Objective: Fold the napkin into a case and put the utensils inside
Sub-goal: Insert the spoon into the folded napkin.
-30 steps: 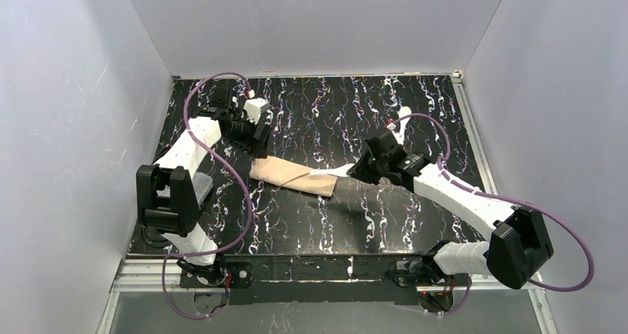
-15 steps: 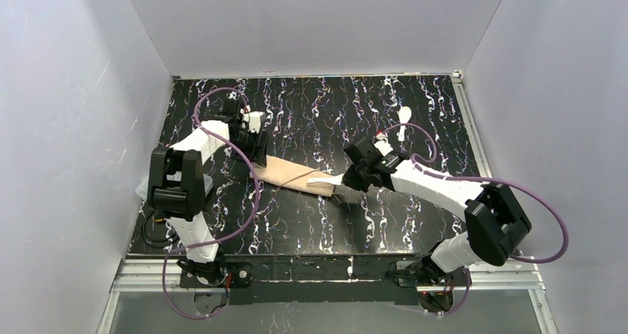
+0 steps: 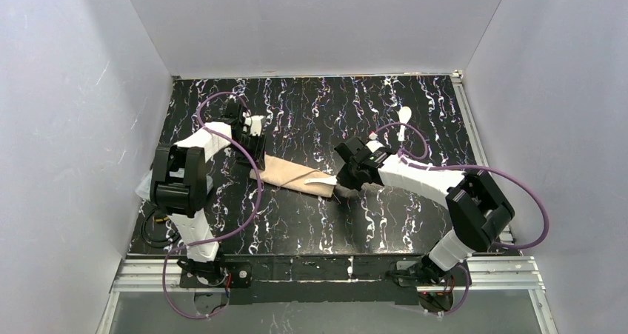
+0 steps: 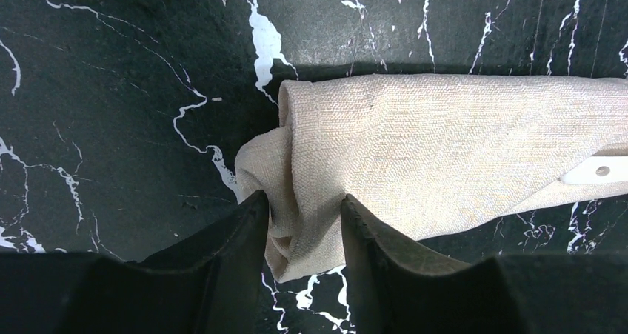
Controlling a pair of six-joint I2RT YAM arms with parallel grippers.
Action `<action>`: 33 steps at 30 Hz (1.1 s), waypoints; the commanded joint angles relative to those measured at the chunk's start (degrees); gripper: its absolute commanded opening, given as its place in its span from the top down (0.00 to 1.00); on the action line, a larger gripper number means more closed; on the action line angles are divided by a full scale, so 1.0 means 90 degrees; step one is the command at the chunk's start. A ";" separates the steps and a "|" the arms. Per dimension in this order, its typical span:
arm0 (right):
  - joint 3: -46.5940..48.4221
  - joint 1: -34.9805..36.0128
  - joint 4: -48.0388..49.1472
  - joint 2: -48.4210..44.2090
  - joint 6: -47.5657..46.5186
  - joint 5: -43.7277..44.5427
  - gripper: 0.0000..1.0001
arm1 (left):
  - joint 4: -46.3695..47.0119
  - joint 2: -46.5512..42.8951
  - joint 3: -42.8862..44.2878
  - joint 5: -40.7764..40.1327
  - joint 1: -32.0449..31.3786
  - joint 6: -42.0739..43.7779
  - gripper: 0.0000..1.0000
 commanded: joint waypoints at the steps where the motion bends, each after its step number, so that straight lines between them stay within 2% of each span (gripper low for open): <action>1: 0.0329 0.0078 0.0097 0.0148 0.0096 0.0137 0.99 | -0.0071 0.0026 -0.0152 0.0125 -0.0024 -0.0013 0.62; 14: 0.0555 0.0107 0.0449 0.0519 0.0151 0.0108 0.99 | -0.0152 0.0124 -0.0413 0.0179 -0.0102 -0.0194 0.66; 33: 0.0445 0.0465 0.1808 0.1327 0.0927 -0.0358 0.99 | -0.0331 0.0287 -0.0358 0.0341 -0.0102 -0.0059 0.68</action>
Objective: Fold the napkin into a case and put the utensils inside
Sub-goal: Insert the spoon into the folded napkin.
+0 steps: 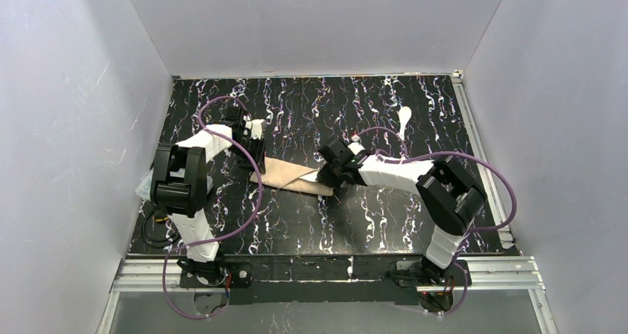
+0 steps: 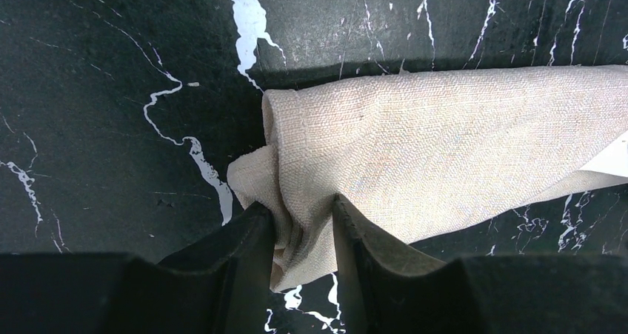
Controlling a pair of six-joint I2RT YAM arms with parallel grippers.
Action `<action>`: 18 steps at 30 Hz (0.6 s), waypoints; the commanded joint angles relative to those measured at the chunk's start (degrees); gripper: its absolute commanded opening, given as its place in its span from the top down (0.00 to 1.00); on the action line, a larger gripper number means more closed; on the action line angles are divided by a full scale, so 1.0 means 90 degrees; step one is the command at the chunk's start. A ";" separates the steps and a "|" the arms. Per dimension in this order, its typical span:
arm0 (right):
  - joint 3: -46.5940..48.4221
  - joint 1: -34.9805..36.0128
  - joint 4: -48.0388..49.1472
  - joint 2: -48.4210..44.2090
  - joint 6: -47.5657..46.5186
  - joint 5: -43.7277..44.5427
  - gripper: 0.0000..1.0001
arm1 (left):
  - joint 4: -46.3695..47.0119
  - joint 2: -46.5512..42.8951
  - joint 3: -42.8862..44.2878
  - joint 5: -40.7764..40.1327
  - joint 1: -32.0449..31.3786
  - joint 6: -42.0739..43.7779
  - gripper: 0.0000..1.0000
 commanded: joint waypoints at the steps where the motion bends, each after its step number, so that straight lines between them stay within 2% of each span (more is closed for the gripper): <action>1: 0.0082 0.0119 0.0544 0.0238 0.0329 -0.0146 0.99 | -0.0399 0.0253 -0.0135 0.0154 -0.0065 0.0138 0.68; 5: 0.0101 0.0116 0.0838 0.0349 0.0159 -0.0342 0.99 | -0.0415 0.0273 -0.0147 0.0143 -0.0065 0.0197 0.70; 6: 0.0114 0.0119 0.0797 0.0316 0.0071 -0.0298 0.93 | -0.0423 0.0275 -0.0139 0.0149 -0.0065 0.0197 0.70; 9: 0.0084 0.0060 0.0608 0.0017 -0.0240 -0.0002 0.65 | -0.0447 0.0288 -0.0096 0.0161 -0.0065 0.0197 0.71; 11: 0.0035 0.0028 0.0498 -0.0216 -0.0460 0.0177 0.53 | -0.0489 0.0262 -0.0066 0.0148 -0.0065 0.0236 0.71; 15: 0.0061 -0.0043 -0.0006 -0.0578 -0.1014 0.0245 0.39 | -0.0624 0.0165 0.0030 0.0065 -0.0052 0.0380 0.72; 17: 0.0101 -0.0143 -0.0357 -0.0814 -0.1310 0.0279 0.31 | -0.0724 0.0091 0.0097 0.0080 -0.0024 0.0460 0.70; 18: 0.0123 -0.0209 -0.0567 -0.0993 -0.1459 0.0392 0.29 | -0.0816 0.0079 0.0156 0.0112 0.0000 0.0490 0.68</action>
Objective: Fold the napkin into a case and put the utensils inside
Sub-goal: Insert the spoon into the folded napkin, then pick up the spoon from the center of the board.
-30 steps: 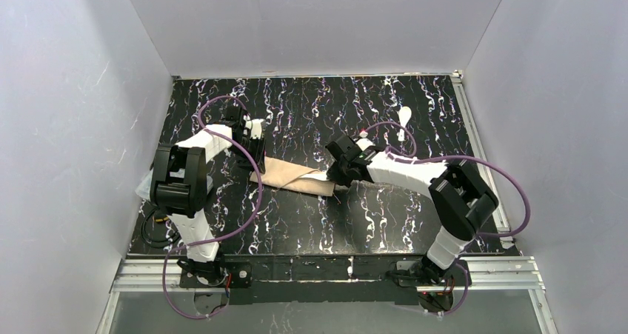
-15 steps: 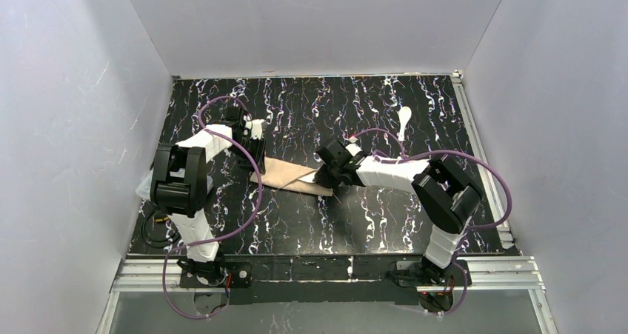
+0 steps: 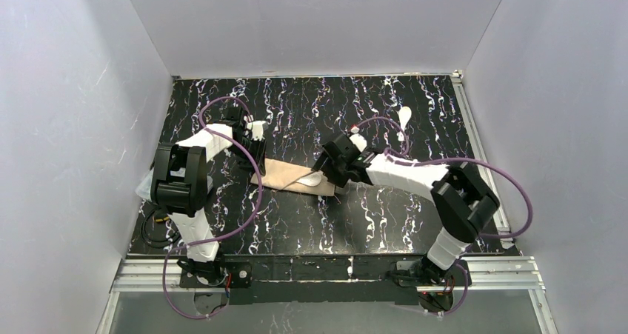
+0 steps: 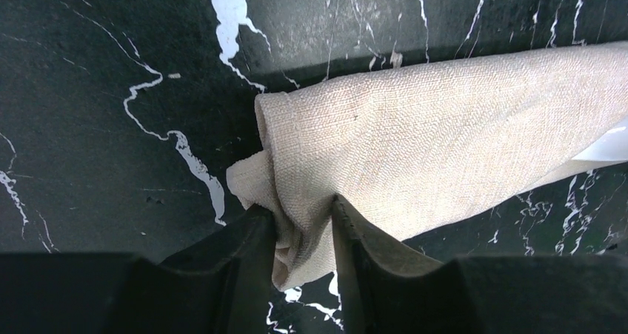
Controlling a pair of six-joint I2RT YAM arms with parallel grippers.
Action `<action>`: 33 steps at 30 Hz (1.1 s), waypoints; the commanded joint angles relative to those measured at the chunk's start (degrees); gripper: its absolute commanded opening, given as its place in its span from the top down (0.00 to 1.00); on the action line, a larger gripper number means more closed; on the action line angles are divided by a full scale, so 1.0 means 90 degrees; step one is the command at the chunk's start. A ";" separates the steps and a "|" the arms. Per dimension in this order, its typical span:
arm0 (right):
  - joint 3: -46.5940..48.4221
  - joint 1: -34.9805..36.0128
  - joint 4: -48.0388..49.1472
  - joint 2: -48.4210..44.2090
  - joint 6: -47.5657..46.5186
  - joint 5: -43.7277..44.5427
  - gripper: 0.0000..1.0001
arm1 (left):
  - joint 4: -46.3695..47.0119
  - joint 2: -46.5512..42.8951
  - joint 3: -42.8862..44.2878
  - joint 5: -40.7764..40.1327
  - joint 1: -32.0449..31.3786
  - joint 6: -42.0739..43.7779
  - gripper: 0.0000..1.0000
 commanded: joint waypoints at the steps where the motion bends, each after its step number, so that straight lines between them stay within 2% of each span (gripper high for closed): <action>1: 0.0119 -0.0272 -0.0974 -0.0854 -0.0864 0.0546 0.28 | -0.0760 0.0020 0.0171 0.0056 0.0026 0.0274 0.65; 4: 0.0091 -0.0851 -0.1271 -0.1365 -0.1328 0.0810 0.25 | -0.1034 -0.0050 0.0313 0.0162 0.0097 0.0322 0.51; 7: 0.0397 -0.1792 -0.1567 -0.1438 -0.2133 0.1123 0.23 | -0.1429 -0.0091 0.0531 0.0207 0.0162 0.0423 0.38; 9: 0.0860 -0.2350 -0.1670 -0.1221 -0.2768 0.1484 0.19 | -0.1716 -0.0093 0.0731 0.0256 0.0252 0.0517 0.31; 11: 0.1272 -0.2794 -0.1772 -0.0858 -0.3273 0.1851 0.10 | -0.2002 -0.0111 0.0921 0.0281 0.0375 0.0614 0.22; 15: 0.1949 -0.3742 -0.1574 0.0206 -0.3848 0.1692 0.07 | -0.2509 -0.0142 0.1317 0.0404 0.0716 0.0800 0.05; 21: 0.2890 -0.4264 -0.1415 0.1834 -0.4062 0.1555 0.10 | -0.3149 -0.0154 0.1938 0.0619 0.1177 0.1029 0.02; 30: 0.3136 -0.4414 -0.0888 0.2662 -0.4366 0.1465 0.13 | -0.3342 -0.0428 0.1997 0.0889 0.1422 0.1034 0.02; 33: 0.3108 -0.4427 -0.0758 0.2827 -0.4345 0.1364 0.19 | -0.3345 -0.0436 0.1996 0.0911 0.1422 0.1004 0.02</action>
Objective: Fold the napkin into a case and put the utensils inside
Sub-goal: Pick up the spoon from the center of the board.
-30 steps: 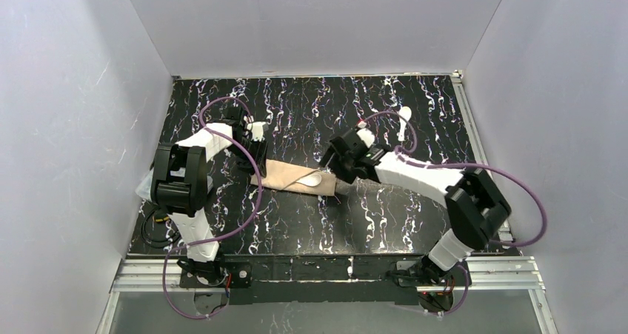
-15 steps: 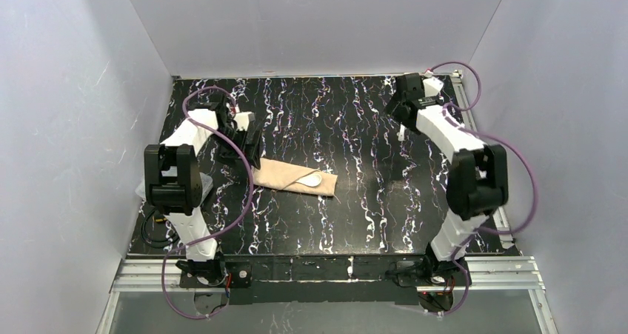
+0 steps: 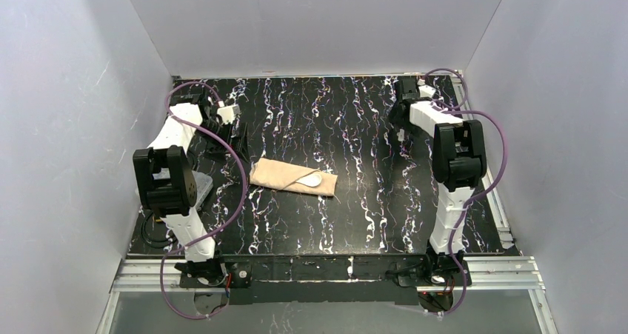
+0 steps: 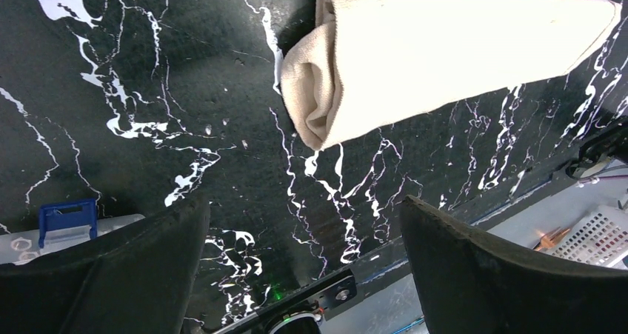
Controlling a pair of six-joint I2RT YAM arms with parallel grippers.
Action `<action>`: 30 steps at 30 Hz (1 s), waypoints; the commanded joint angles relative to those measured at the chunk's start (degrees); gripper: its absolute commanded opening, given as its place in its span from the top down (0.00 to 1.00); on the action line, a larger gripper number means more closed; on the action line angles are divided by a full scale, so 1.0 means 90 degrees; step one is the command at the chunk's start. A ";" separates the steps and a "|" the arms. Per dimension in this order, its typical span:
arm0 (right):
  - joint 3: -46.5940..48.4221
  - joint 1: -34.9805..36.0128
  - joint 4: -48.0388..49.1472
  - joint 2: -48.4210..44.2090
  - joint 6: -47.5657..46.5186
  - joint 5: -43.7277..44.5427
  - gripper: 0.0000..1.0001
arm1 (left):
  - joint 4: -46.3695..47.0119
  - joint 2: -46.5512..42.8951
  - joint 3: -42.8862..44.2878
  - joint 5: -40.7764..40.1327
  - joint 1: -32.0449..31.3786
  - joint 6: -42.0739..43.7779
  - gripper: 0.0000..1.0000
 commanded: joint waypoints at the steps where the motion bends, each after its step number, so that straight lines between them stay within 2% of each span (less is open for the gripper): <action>1: 0.0190 -0.0023 0.0246 0.0354 -0.0102 -0.0068 0.21 | -0.0273 -0.0358 0.0053 0.0267 -0.0014 0.0050 0.02; 7: 0.0133 -0.0027 0.0321 0.0526 -0.0049 -0.0278 0.48 | -0.0272 -0.0357 0.0065 0.0283 -0.0014 0.0035 0.02; 13: 0.0110 -0.0026 0.0362 0.0475 -0.0102 -0.0525 0.96 | -0.0299 -0.0347 0.0177 0.0360 -0.0014 -0.0013 0.02; 18: -0.0254 0.0013 0.0502 -0.0009 0.0071 -0.0920 0.99 | -0.0396 -0.0322 0.0328 0.0506 -0.0014 -0.0009 0.02; 21: -0.0968 0.0181 0.1183 -0.0795 0.0395 -0.1618 0.99 | -0.0428 -0.0323 0.0426 0.0755 -0.0019 -0.0023 0.02; 23: -0.1204 0.0467 0.1451 -0.1270 0.0559 -0.2016 0.99 | -0.0424 -0.0377 0.0507 0.1105 -0.0023 -0.0065 0.02; 26: -0.1095 0.1108 0.1253 -0.1711 0.0710 -0.2500 0.99 | -0.0250 -0.0511 0.0578 0.1804 -0.0090 -0.0234 0.02; 30: -0.1333 0.1997 0.1374 -0.2343 0.1402 -0.2715 0.99 | -0.0034 -0.0653 0.0611 0.2332 -0.0634 -0.0358 0.02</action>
